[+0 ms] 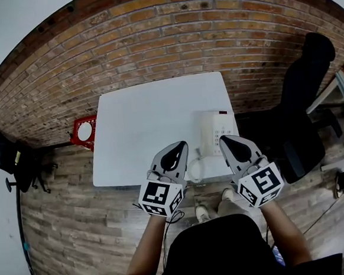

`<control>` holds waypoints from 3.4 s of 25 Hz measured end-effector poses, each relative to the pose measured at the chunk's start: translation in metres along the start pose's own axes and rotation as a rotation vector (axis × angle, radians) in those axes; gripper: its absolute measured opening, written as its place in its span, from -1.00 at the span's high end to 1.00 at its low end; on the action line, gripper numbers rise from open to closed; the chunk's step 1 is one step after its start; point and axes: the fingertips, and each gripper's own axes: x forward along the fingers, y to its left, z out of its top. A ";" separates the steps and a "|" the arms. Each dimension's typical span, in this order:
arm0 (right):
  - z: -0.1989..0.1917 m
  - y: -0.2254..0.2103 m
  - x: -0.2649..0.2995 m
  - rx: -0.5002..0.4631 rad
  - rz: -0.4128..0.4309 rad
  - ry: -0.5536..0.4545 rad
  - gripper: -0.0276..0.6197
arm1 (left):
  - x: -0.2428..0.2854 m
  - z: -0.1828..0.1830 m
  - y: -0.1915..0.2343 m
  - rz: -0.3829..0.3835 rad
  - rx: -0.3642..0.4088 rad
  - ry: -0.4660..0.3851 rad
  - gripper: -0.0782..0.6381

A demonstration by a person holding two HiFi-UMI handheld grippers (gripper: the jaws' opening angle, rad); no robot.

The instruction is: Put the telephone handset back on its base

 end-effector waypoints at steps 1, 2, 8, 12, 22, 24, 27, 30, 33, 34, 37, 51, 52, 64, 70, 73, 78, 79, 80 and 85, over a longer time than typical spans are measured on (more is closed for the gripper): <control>0.000 0.004 -0.001 -0.001 -0.002 -0.002 0.88 | -0.004 0.000 0.000 -0.004 0.003 -0.004 0.75; 0.000 0.008 -0.003 -0.003 -0.004 -0.004 0.88 | -0.007 0.001 -0.001 -0.007 0.006 -0.007 0.75; -0.004 0.022 -0.012 -0.003 -0.025 0.000 0.88 | -0.021 -0.001 -0.006 -0.030 -0.002 -0.017 0.75; -0.008 0.029 -0.015 -0.010 -0.026 0.008 0.88 | -0.026 -0.004 -0.008 -0.033 -0.011 -0.023 0.75; -0.006 0.028 -0.023 -0.013 -0.033 0.004 0.88 | -0.024 0.000 -0.019 -0.055 -0.018 -0.040 0.75; -0.007 0.026 -0.028 -0.011 -0.037 0.004 0.88 | -0.022 0.002 -0.024 -0.058 -0.016 -0.045 0.75; -0.009 0.023 -0.035 -0.009 -0.039 0.006 0.88 | -0.020 0.004 -0.031 -0.061 -0.012 -0.050 0.75; -0.008 0.019 -0.043 -0.007 -0.038 0.009 0.88 | -0.019 0.007 -0.041 -0.061 -0.013 -0.050 0.75; -0.006 0.018 -0.051 -0.008 -0.027 0.009 0.88 | -0.020 0.010 -0.050 -0.058 -0.014 -0.052 0.75; -0.006 0.018 -0.054 -0.009 -0.023 0.010 0.88 | -0.020 0.010 -0.054 -0.058 -0.019 -0.055 0.75; -0.007 0.016 -0.062 -0.007 -0.012 0.012 0.88 | -0.022 0.012 -0.065 -0.052 -0.024 -0.060 0.76; -0.008 0.012 -0.097 0.012 0.028 -0.001 0.88 | -0.028 0.009 -0.105 -0.021 -0.006 -0.048 0.75; -0.008 0.011 -0.101 0.011 0.031 -0.003 0.88 | -0.028 0.010 -0.109 -0.019 -0.001 -0.049 0.75; 0.001 -0.005 -0.148 0.014 0.037 -0.048 0.88 | -0.029 0.018 -0.161 -0.018 0.025 -0.066 0.76; -0.001 -0.007 -0.168 0.015 0.065 -0.056 0.88 | -0.030 0.018 -0.185 -0.006 0.036 -0.067 0.75; 0.000 -0.011 -0.179 0.020 0.073 -0.065 0.88 | -0.032 0.018 -0.196 0.005 0.040 -0.069 0.76; -0.003 -0.015 -0.194 0.006 0.098 -0.063 0.88 | -0.030 0.016 -0.211 0.025 0.036 -0.072 0.75; -0.004 -0.016 -0.197 0.005 0.102 -0.062 0.88 | -0.030 0.016 -0.215 0.028 0.035 -0.073 0.75; -0.005 -0.017 -0.200 0.004 0.106 -0.061 0.88 | -0.030 0.015 -0.218 0.032 0.034 -0.074 0.75; -0.009 -0.022 -0.210 -0.011 0.122 -0.059 0.88 | -0.029 0.012 -0.231 0.051 0.038 -0.074 0.75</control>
